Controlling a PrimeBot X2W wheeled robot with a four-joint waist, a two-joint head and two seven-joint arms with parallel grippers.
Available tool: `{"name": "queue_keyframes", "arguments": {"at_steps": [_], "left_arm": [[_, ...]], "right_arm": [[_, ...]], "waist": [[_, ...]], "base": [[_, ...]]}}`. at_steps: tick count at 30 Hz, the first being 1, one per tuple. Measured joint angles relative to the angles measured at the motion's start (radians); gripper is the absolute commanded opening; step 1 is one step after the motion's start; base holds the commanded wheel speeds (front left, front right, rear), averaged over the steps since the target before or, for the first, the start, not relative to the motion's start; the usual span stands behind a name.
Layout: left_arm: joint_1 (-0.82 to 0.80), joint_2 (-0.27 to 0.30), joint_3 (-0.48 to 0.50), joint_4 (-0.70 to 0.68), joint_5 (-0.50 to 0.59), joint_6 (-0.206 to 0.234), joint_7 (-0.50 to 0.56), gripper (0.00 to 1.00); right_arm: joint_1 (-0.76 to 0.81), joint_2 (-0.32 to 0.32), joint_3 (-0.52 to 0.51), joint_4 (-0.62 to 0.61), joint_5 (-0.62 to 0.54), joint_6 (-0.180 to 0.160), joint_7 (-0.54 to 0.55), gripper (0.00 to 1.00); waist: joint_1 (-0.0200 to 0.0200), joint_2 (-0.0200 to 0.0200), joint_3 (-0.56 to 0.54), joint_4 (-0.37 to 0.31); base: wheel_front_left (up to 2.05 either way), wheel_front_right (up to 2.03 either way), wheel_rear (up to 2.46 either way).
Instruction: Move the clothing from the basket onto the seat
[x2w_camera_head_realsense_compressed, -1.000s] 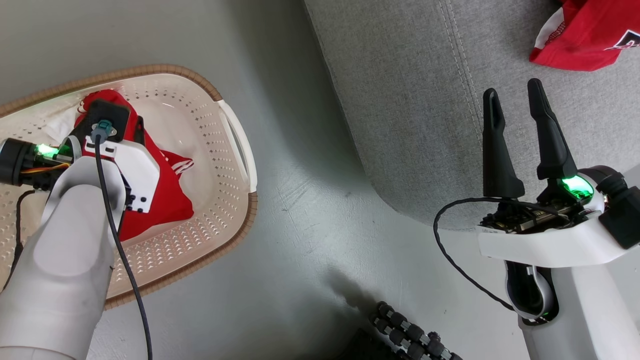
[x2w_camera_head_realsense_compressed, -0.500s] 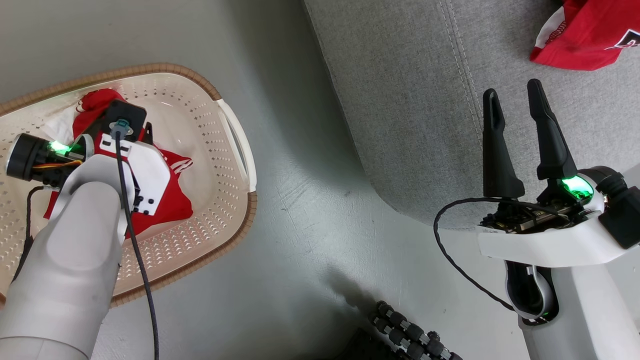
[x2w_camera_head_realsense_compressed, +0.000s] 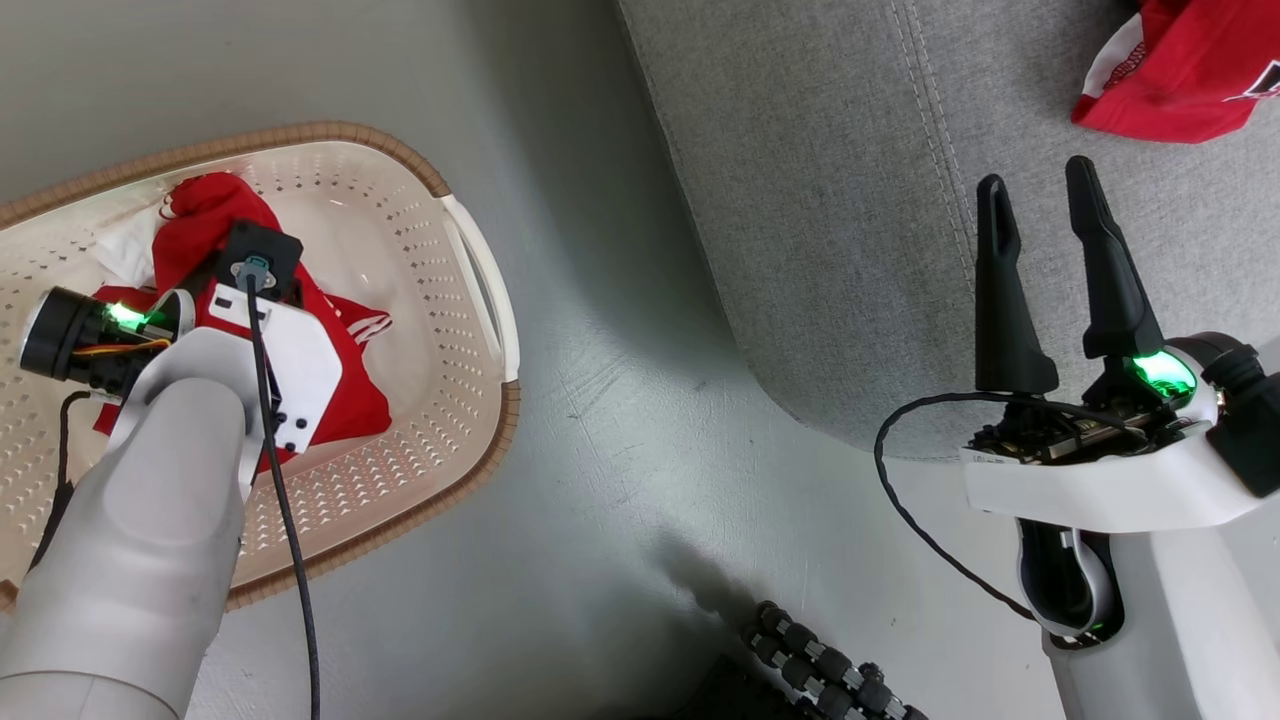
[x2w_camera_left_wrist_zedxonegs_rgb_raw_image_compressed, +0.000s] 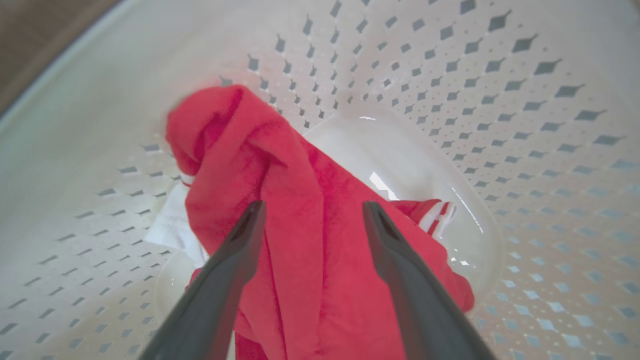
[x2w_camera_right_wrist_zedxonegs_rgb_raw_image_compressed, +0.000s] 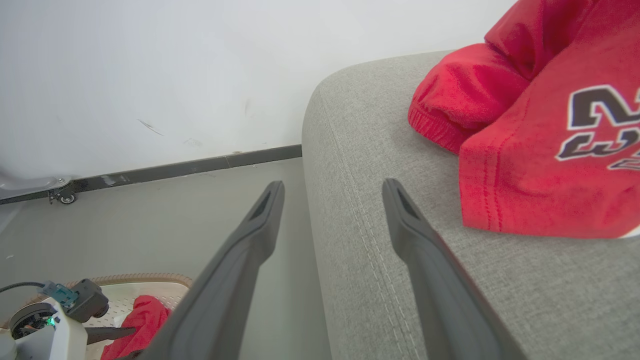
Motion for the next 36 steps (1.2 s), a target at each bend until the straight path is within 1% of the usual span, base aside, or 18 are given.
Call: {"name": "queue_keyframes", "arguments": {"at_steps": [5, 10, 18, 26, 32, 33, 34, 35, 36], "left_arm": [[0.0, -0.004, -0.006, 0.026, 0.001, 0.001, 0.0, 1.0], [0.0, -0.019, -0.007, 0.046, 0.001, 0.01, 0.0, 1.0], [-0.012, -0.044, -0.011, 0.071, 0.001, 0.011, -0.001, 1.0], [-0.044, -0.067, -0.023, 0.087, 0.002, 0.011, -0.004, 1.0], [-0.057, -0.068, -0.025, 0.104, 0.008, 0.023, -0.006, 1.0], [-0.062, -0.069, -0.025, 0.105, 0.008, 0.023, -0.006, 0.88], [-0.067, -0.07, -0.025, 0.106, 0.008, 0.023, -0.007, 0.61], [-0.07, -0.071, -0.025, 0.107, 0.008, 0.023, -0.007, 0.47], [-0.072, -0.072, -0.025, 0.109, 0.008, 0.022, -0.01, 0.42]], "right_arm": [[0.003, 0.0, -0.009, -0.001, -0.013, 0.0, 0.0, 1.0], [0.005, 0.0, -0.016, -0.007, -0.026, 0.0, 0.0, 1.0], [0.045, 0.0, -0.048, -0.026, -0.055, 0.0, -0.001, 1.0], [0.064, 0.001, -0.054, -0.046, -0.065, 0.0, -0.001, 1.0], [0.069, 0.001, -0.049, -0.066, -0.065, 0.0, -0.001, 1.0], [0.069, 0.001, -0.047, -0.068, -0.065, 0.0, -0.001, 1.0], [0.069, 0.001, -0.045, -0.07, -0.064, 0.0, -0.001, 1.0], [0.069, 0.001, -0.043, -0.073, -0.063, 0.0, -0.001, 1.0], [0.068, 0.001, -0.04, -0.076, -0.063, 0.0, -0.001, 1.0]], "waist": [[0.0, 0.0, -0.001, 0.004], [0.0, 0.0, -0.003, 0.008], [0.0, 0.0, -0.008, 0.021], [0.0, 0.0, -0.001, 0.04], [0.0, 0.0, 0.012, 0.052], [0.0, 0.0, 0.014, 0.053], [0.0, 0.0, 0.016, 0.054], [0.0, 0.0, 0.018, 0.055], [0.0, 0.0, 0.019, 0.055]], "base": [[0.0, 0.0, 0.0], [0.0, 0.0, 0.0], [0.0, 0.0, 0.0], [0.0, 0.0, 0.0], [0.0, 0.0, 0.0], [0.0, 0.0, 0.0], [0.0, 0.0, 0.0], [0.0, 0.0, 0.0], [0.0, 0.0, 0.0]]}}
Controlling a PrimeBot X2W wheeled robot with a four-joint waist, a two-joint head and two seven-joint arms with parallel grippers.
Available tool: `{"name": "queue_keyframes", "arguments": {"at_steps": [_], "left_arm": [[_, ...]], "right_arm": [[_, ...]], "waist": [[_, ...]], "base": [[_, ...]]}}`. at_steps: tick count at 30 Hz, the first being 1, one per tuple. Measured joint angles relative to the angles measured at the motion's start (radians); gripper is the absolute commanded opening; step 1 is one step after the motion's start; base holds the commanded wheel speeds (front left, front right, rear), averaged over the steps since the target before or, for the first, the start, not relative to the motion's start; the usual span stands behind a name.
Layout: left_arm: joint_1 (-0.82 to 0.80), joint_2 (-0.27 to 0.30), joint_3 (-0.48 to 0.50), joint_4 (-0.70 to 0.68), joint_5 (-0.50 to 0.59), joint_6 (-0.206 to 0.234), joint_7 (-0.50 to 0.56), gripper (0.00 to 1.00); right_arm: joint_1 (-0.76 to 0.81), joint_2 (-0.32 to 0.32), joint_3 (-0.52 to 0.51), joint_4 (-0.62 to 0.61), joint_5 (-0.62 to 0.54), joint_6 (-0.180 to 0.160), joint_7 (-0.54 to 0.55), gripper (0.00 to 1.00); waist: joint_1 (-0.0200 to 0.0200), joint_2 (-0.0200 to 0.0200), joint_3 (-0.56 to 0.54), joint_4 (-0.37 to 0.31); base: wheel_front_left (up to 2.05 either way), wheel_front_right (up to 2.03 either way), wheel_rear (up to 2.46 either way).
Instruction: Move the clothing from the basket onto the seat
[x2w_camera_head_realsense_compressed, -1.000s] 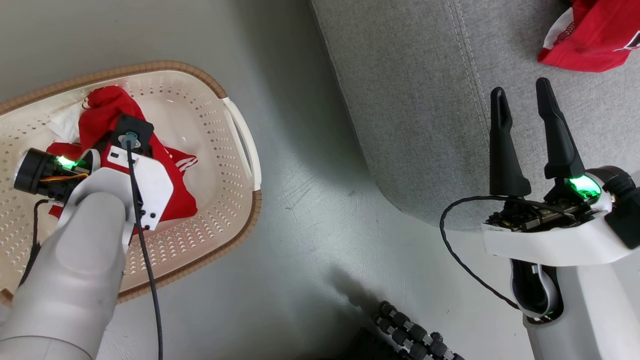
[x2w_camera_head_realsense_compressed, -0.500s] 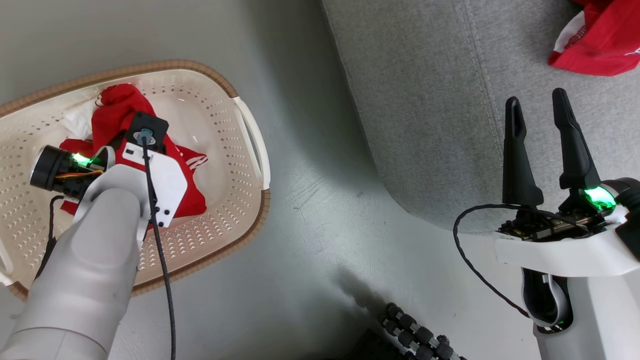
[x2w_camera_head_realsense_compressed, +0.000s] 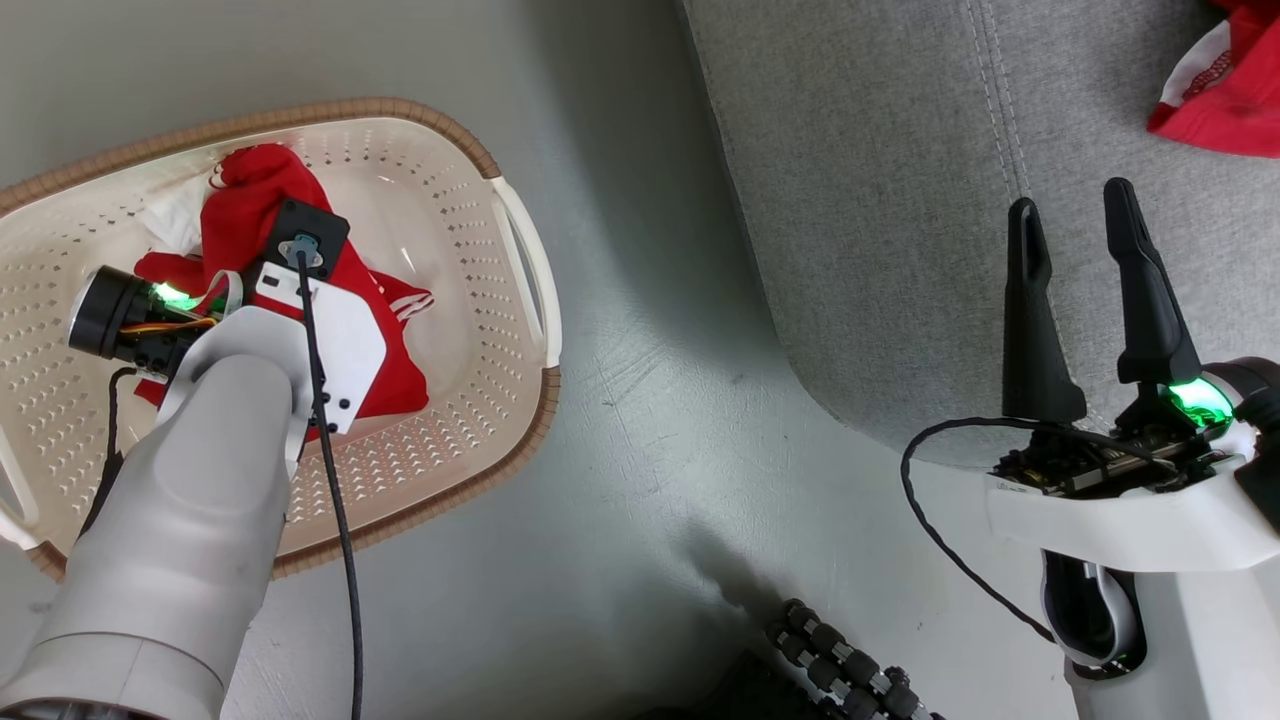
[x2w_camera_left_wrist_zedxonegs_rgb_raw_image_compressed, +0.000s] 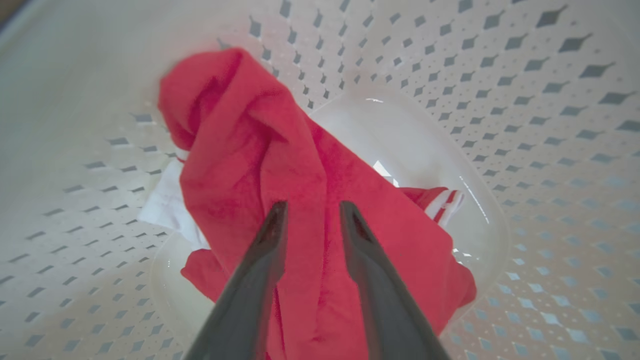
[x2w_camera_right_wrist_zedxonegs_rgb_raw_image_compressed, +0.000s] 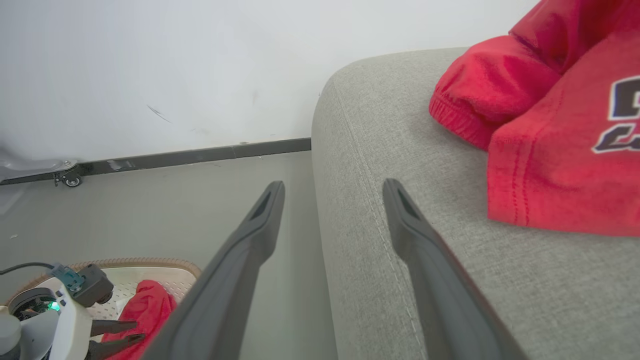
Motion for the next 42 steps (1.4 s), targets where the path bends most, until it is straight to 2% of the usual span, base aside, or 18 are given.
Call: {"name": "queue_keyframes", "arguments": {"at_steps": [2, 4, 5, 17, 29, 36, 42], "left_arm": [[-0.001, 0.0, 0.0, 0.006, 0.0, 0.0, -0.001, 0.29], [-0.001, -0.001, 0.0, 0.009, 0.0, 0.0, -0.01, 0.01], [-0.001, -0.003, 0.0, 0.009, 0.0, 0.0, -0.012, 0.0], [-0.012, -0.006, 0.006, 0.014, -0.008, 0.001, -0.064, 0.0], [0.017, -0.008, 0.056, 0.0, -0.055, 0.034, -0.162, 0.0], [0.036, -0.001, 0.074, -0.052, -0.081, 0.035, -0.27, 0.0], [0.047, -0.01, 0.093, -0.109, -0.103, 0.039, -0.299, 0.0]], "right_arm": [[-0.001, 0.0, 0.003, -0.004, 0.001, 0.0, 0.0, 1.0], [-0.001, 0.0, 0.004, -0.009, 0.002, 0.0, 0.0, 1.0], [-0.001, 0.0, 0.004, -0.01, 0.002, 0.0, 0.0, 1.0], [-0.021, 0.0, 0.027, -0.011, 0.02, 0.0, 0.0, 1.0], [-0.091, 0.0, 0.029, 0.009, 0.037, 0.0, 0.0, 1.0], [-0.112, -0.001, 0.02, 0.019, 0.032, 0.0, 0.0, 1.0], [-0.117, -0.001, 0.011, 0.035, 0.027, 0.0, 0.0, 1.0]], "waist": [[0.0, 0.0, 0.0, 0.001], [0.0, 0.0, 0.0, 0.001], [0.0, 0.0, 0.0, 0.001], [0.0, 0.0, -0.002, 0.005], [0.0, 0.0, -0.02, 0.035], [0.0, 0.0, -0.044, 0.055], [0.0, 0.0, -0.069, 0.07]], "base": [[0.0, 0.0, 0.0], [0.0, 0.0, 0.0], [0.0, 0.0, 0.0], [0.0, 0.0, 0.0], [0.0, 0.0, 0.0], [0.0, 0.0, 0.0], [0.0, 0.0, 0.0]]}}
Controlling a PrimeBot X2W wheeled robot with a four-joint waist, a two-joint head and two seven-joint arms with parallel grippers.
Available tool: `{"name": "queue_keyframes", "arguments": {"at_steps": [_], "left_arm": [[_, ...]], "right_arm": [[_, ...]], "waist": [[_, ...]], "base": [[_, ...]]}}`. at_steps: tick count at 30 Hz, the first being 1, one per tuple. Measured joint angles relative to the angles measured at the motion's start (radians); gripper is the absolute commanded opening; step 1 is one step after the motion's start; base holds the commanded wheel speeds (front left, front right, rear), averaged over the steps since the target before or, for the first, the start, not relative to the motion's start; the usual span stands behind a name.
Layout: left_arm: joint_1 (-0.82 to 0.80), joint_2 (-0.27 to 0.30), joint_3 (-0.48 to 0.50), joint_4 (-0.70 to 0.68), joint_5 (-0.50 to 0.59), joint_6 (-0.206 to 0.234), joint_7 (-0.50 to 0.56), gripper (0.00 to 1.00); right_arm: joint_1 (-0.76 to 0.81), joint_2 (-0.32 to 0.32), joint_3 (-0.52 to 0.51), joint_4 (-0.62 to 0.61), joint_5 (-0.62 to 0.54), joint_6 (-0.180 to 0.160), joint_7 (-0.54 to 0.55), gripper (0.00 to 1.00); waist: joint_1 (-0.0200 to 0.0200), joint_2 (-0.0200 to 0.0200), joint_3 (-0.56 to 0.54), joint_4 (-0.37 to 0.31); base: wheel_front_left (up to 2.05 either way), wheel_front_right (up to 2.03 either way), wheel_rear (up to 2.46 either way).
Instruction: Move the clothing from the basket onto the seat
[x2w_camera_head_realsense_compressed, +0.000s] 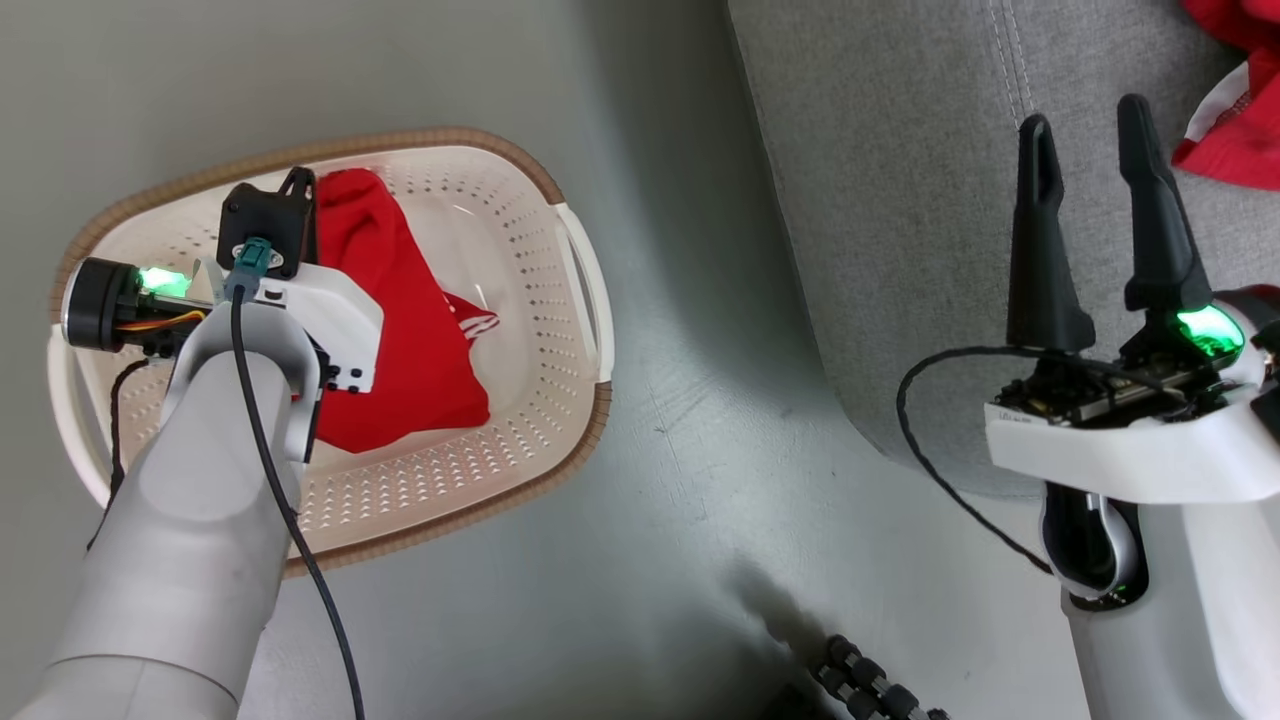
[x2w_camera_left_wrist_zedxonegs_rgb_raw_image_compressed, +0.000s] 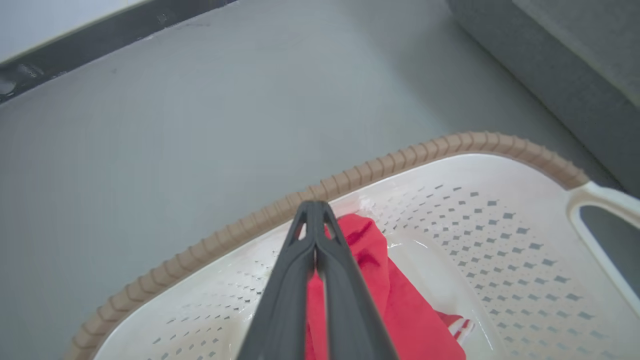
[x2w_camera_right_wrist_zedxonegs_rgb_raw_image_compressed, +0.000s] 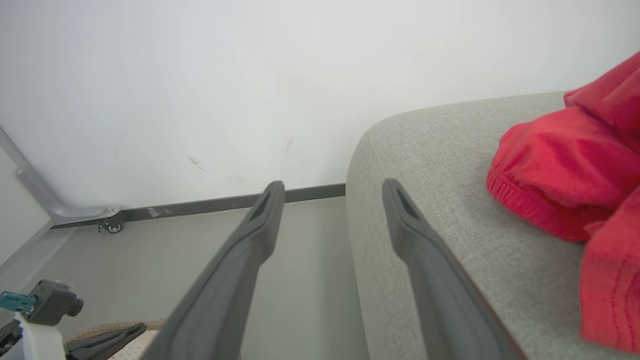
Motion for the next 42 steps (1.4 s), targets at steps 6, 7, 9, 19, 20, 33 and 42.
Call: {"name": "queue_keyframes", "arguments": {"at_steps": [6, 7, 9, 19, 20, 33, 42], "left_arm": [[0.033, -0.017, 0.034, -0.096, -0.036, 0.019, -0.009, 0.0], [0.039, -0.019, 0.04, -0.114, -0.041, 0.019, -0.009, 0.0], [0.05, -0.019, 0.05, -0.146, -0.05, 0.019, -0.009, 0.0], [0.141, -0.033, 0.094, -0.458, -0.074, 0.043, -0.009, 1.0], [0.154, -0.033, 0.098, -0.478, -0.074, 0.046, -0.009, 1.0], [0.341, -0.033, 0.17, -0.719, -0.107, 0.084, -0.009, 1.0], [0.475, -0.046, 0.198, -0.851, -0.11, 0.098, -0.009, 1.0]], "right_arm": [[-0.015, 0.0, -0.014, 0.016, -0.032, 0.0, 0.0, 1.0], [-0.015, -0.001, -0.016, 0.017, -0.041, 0.0, 0.0, 1.0], [-0.015, -0.001, -0.02, 0.02, -0.052, 0.0, 0.0, 1.0], [-0.015, -0.003, -0.045, 0.042, -0.117, 0.0, 0.0, 1.0], [-0.015, -0.003, -0.047, 0.044, -0.123, 0.0, -0.001, 1.0], [-0.013, -0.042, -0.056, 0.072, -0.176, 0.0, -0.006, 1.0], [0.018, -0.062, -0.073, 0.09, -0.195, 0.0, -0.006, 1.0]], "waist": [[0.0, 0.0, -0.038, 0.023], [0.0, 0.0, -0.045, 0.028], [0.0, 0.0, -0.059, 0.037], [0.0, 0.0, -0.141, 0.09], [0.0, 0.0, -0.149, 0.095], [0.0, 0.0, -0.259, 0.16], [0.0, 0.0, -0.346, 0.205]], "base": [[0.0, 0.0, 0.0], [0.0, 0.0, 0.0], [0.0, 0.0, 0.0], [0.0, 0.0, 0.0], [0.0, 0.0, 0.0], [0.0, 0.0, 0.0], [0.0, 0.0, 0.0]]}}
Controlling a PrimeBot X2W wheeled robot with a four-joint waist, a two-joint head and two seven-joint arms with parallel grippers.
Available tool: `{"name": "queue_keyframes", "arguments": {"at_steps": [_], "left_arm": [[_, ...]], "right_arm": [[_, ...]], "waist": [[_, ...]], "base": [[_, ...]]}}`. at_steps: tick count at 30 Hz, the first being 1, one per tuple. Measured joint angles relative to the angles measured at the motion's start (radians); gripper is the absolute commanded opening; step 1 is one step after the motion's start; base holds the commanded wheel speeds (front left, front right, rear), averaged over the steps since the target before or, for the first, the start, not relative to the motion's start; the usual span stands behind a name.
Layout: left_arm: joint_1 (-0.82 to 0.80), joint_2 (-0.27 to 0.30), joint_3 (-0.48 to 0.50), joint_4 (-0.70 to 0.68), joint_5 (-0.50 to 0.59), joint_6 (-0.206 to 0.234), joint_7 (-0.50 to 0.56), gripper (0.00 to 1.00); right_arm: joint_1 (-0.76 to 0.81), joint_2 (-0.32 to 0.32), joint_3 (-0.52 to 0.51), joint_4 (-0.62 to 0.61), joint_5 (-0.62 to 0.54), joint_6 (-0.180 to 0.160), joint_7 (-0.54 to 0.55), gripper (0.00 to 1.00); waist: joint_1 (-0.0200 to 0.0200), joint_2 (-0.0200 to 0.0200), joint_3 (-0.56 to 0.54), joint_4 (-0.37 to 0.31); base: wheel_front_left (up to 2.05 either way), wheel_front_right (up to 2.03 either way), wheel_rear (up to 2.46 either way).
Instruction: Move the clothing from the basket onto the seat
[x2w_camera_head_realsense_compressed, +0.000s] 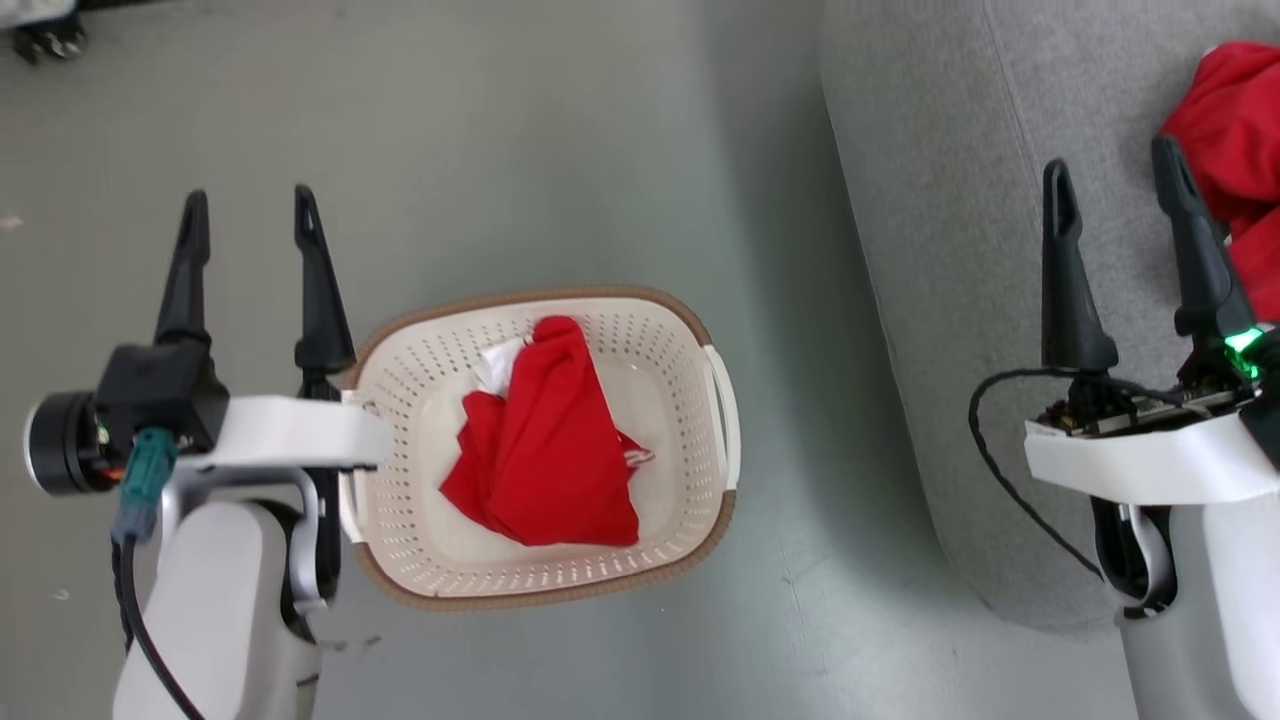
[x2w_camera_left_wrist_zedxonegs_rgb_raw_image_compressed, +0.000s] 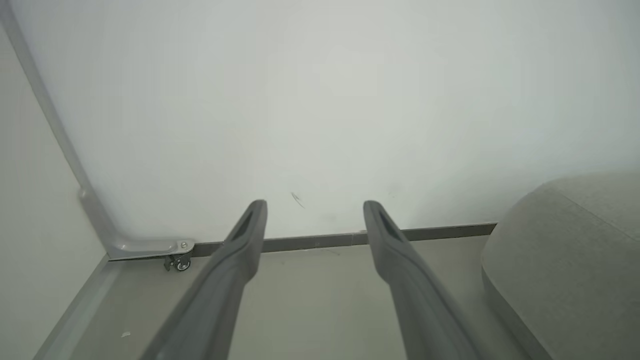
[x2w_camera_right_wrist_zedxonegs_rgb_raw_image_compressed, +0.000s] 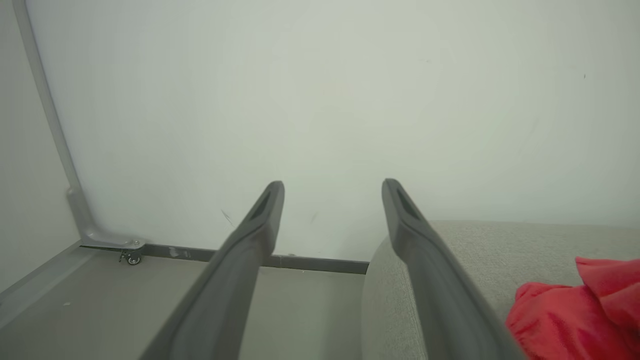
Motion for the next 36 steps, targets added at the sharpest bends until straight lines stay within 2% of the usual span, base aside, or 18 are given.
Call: {"name": "queue_keyframes", "arguments": {"at_steps": [20, 32, 36], "left_arm": [[0.243, -0.017, 0.007, -0.125, -0.007, -0.001, 0.0, 1.0], [0.347, -0.017, -0.002, -0.122, -0.016, -0.01, 0.0, 1.0], [0.396, -0.008, -0.002, -0.094, -0.036, -0.026, 0.0, 1.0]], "right_arm": [[0.147, -0.003, -0.008, 0.044, -0.033, 0.0, 0.0, 1.0], [0.244, 0.007, -0.021, 0.055, -0.034, 0.0, 0.024, 1.0], [0.281, 0.012, -0.032, 0.055, -0.034, 0.0, 0.037, 1.0]], "waist": [[0.0001, 0.0, -0.21, 0.081], [0.0, 0.0, -0.324, 0.107], [0.0, 0.0, -0.369, 0.116]], "base": [[0.0, 0.0, 0.0], [0.0, 0.0, 0.0], [0.0, 0.0, 0.0]]}}
